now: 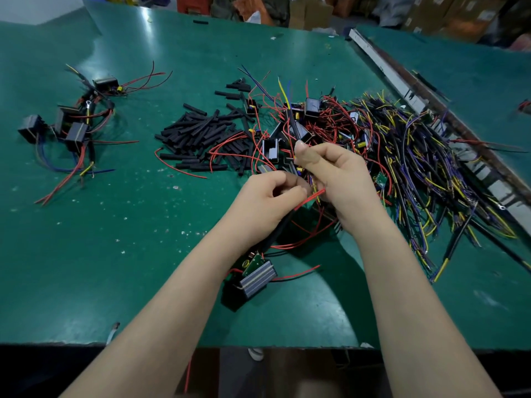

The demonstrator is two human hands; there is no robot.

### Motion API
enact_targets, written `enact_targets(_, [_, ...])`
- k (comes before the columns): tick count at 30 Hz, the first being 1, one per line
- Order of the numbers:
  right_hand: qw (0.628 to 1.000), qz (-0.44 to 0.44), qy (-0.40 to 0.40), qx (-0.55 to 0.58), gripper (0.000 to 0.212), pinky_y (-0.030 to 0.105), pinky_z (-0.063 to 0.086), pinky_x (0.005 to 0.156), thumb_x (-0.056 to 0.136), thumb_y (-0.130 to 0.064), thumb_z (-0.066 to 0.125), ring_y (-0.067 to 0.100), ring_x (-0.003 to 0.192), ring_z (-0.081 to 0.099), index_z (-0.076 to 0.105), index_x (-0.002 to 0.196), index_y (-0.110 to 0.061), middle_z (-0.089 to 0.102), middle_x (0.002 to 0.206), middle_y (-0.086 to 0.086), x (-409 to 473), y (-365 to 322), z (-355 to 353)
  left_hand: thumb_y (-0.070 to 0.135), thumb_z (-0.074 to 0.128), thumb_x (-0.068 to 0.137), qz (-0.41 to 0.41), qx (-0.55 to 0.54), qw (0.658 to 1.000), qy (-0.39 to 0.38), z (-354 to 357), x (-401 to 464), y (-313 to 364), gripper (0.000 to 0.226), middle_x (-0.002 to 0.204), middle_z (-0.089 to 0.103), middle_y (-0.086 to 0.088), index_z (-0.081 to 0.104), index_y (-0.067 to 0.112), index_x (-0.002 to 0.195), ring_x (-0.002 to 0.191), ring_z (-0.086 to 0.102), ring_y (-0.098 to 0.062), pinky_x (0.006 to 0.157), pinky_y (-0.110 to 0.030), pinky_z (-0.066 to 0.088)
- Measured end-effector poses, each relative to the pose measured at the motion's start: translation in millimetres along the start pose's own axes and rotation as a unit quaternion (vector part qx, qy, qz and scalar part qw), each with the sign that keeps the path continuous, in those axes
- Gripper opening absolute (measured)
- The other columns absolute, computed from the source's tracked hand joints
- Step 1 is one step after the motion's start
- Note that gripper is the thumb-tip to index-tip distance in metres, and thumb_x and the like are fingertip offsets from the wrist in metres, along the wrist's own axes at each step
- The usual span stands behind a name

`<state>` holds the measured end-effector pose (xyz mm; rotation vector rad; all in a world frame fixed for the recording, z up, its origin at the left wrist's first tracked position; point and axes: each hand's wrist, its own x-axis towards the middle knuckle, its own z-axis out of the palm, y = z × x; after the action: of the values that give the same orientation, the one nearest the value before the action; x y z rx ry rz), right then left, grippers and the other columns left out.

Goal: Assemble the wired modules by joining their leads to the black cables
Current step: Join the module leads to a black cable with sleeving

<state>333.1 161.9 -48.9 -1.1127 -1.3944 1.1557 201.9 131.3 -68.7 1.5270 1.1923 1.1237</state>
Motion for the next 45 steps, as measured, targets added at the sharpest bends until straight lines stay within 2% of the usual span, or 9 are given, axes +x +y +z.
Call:
enact_targets(10, [0.947, 0.141, -0.059, 0.282, 0.021, 0.008, 0.023, 0.031, 0.072, -0.034, 0.067, 0.0, 0.035, 0.042, 0.051, 0.077, -0.021, 0.053, 0.052, -0.009, 0.2, -4.5, -5.2, 0.026, 0.061, 0.081, -0.003, -0.202, 0.979, -0.036, -2.9, -2.8, 3.6, 0.012, 0.058, 0.051, 0.011, 0.07, 0.019, 0.078, 0.051, 0.04, 0.0, 0.048, -0.011, 0.033])
enact_targets(14, [0.957, 0.058, -0.013, 0.285, 0.013, 0.009, 0.029, 0.034, 0.094, -0.022, 0.056, 0.0, 0.042, 0.051, 0.049, 0.084, -0.023, 0.06, 0.055, -0.006, -1.7, -5.3, 3.4, 0.012, 0.055, 0.09, -0.016, -0.265, 0.964, 0.007, -1.2, 0.8, 3.5, 0.017, 0.062, 0.06, 0.012, 0.069, 0.015, 0.082, 0.052, 0.043, 0.001, 0.048, -0.008, 0.036])
enact_targets(20, [0.971, -0.15, 0.079, 0.169, 0.019, 0.017, 0.037, 0.04, 0.088, -0.007, 0.066, 0.011, 0.052, 0.062, 0.051, 0.082, -0.016, 0.069, 0.064, 0.002, -5.5, -0.2, 14.0, 0.014, 0.049, 0.097, -0.046, -0.325, 0.944, 0.02, -1.9, -0.2, 10.4, 0.041, 0.049, 0.059, 0.01, 0.074, 0.02, 0.065, 0.04, 0.05, 0.004, 0.04, -0.008, 0.038])
enact_targets(27, [0.953, -0.263, 0.136, -0.06, 0.027, 0.023, 0.048, 0.075, 0.086, -0.003, 0.069, 0.006, 0.076, 0.06, 0.056, 0.074, -0.022, 0.062, 0.079, 0.004, -4.6, 9.7, 16.4, 0.021, 0.057, 0.093, -0.083, -0.263, 0.954, 0.117, -2.5, 4.3, 4.1, 0.039, 0.045, 0.049, 0.013, 0.068, 0.022, 0.056, 0.038, 0.04, 0.002, 0.038, -0.011, 0.033])
enact_targets(30, [0.941, -0.295, 0.121, -0.115, 0.014, 0.006, 0.04, 0.074, 0.086, 0.002, 0.067, -0.01, 0.074, 0.054, 0.058, 0.076, 0.0, 0.059, 0.076, 0.0, -4.8, 11.8, 14.5, 0.019, 0.058, 0.093, -0.047, -0.178, 0.969, 0.164, -1.1, 5.8, 0.6, 0.023, 0.049, 0.052, 0.016, 0.065, 0.021, 0.072, 0.045, 0.042, 0.003, 0.047, -0.008, 0.036])
enact_targets(34, [0.948, -0.257, 0.068, -0.174, 0.02, 0.01, 0.04, 0.069, 0.091, -0.005, 0.064, 0.008, 0.072, 0.053, 0.053, 0.079, 0.007, 0.06, 0.077, 0.011, -2.1, 13.2, 4.0, 0.018, 0.06, 0.091, 0.015, -0.034, 0.981, 0.191, 0.7, 6.0, -5.9, 0.021, 0.052, 0.047, 0.015, 0.061, 0.027, 0.072, 0.051, 0.038, 0.0, 0.053, -0.013, 0.034])
enact_targets(38, [0.94, -0.204, 0.022, -0.273, 0.022, 0.019, 0.043, 0.068, 0.092, -0.017, 0.063, 0.012, 0.075, 0.056, 0.047, 0.083, -0.005, 0.06, 0.081, -0.005, 2.1, 13.1, -3.8, 0.019, 0.061, 0.09, 0.046, 0.055, 0.975, 0.212, -0.7, 5.2, -9.2, 0.014, 0.062, 0.052, 0.013, 0.062, 0.026, 0.078, 0.057, 0.044, 0.001, 0.06, -0.016, 0.036])
enact_targets(42, [0.972, -0.161, 0.031, -0.169, 0.025, 0.04, 0.053, 0.077, 0.09, -0.018, 0.067, 0.018, 0.08, 0.066, 0.044, 0.081, -0.017, 0.066, 0.08, -0.005, 1.6, 6.7, -5.0, 0.02, 0.062, 0.09, 0.039, 0.041, 0.975, 0.216, -2.1, 8.0, -9.6, 0.015, 0.057, 0.051, 0.017, 0.062, 0.028, 0.077, 0.055, 0.044, 0.002, 0.06, -0.015, 0.036])
enact_targets(45, [0.978, -0.15, 0.084, -0.116, 0.023, 0.031, 0.053, 0.074, 0.087, -0.022, 0.072, 0.016, 0.078, 0.067, 0.049, 0.081, -0.02, 0.068, 0.082, 0.007, 3.0, 3.5, -4.7, 0.022, 0.062, 0.091, 0.025, -0.017, 0.982, 0.189, -2.0, 9.8, -8.3, 0.015, 0.066, 0.053, 0.009, 0.063, 0.028, 0.077, 0.055, 0.041, 0.002, 0.057, -0.012, 0.037])
